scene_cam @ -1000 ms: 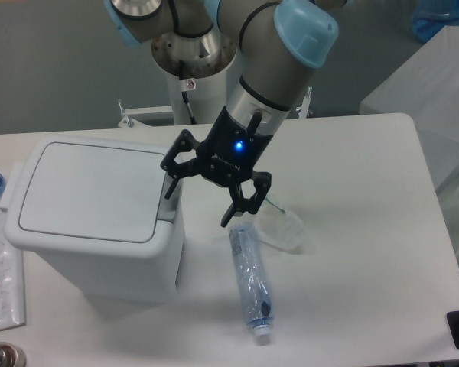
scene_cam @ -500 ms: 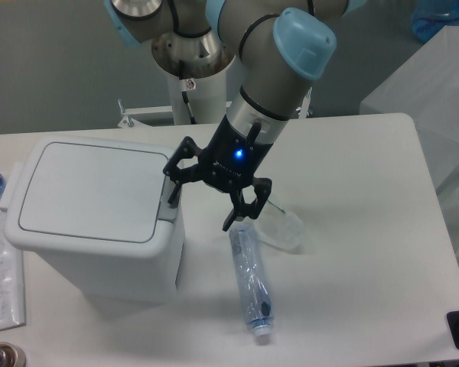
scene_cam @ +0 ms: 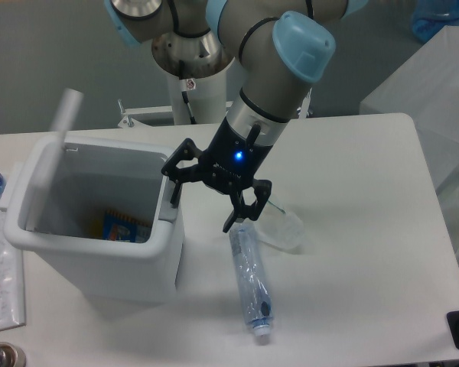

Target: Open the trash can

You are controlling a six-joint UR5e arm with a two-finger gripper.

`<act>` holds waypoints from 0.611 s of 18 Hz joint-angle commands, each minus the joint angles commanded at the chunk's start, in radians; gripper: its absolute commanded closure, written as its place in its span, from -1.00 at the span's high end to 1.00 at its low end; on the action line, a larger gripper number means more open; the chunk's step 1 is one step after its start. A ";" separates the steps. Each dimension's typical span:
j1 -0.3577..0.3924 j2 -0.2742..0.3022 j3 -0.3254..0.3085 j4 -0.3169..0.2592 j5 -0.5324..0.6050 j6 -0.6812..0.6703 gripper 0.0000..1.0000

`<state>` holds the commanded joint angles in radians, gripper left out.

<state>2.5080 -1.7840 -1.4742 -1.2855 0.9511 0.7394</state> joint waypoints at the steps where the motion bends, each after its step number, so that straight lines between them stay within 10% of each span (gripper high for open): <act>1: 0.005 0.000 0.008 0.002 0.000 0.000 1.00; 11: 0.161 -0.006 -0.018 0.029 0.003 0.174 1.00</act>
<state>2.6689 -1.7902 -1.4925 -1.2563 0.9541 0.9139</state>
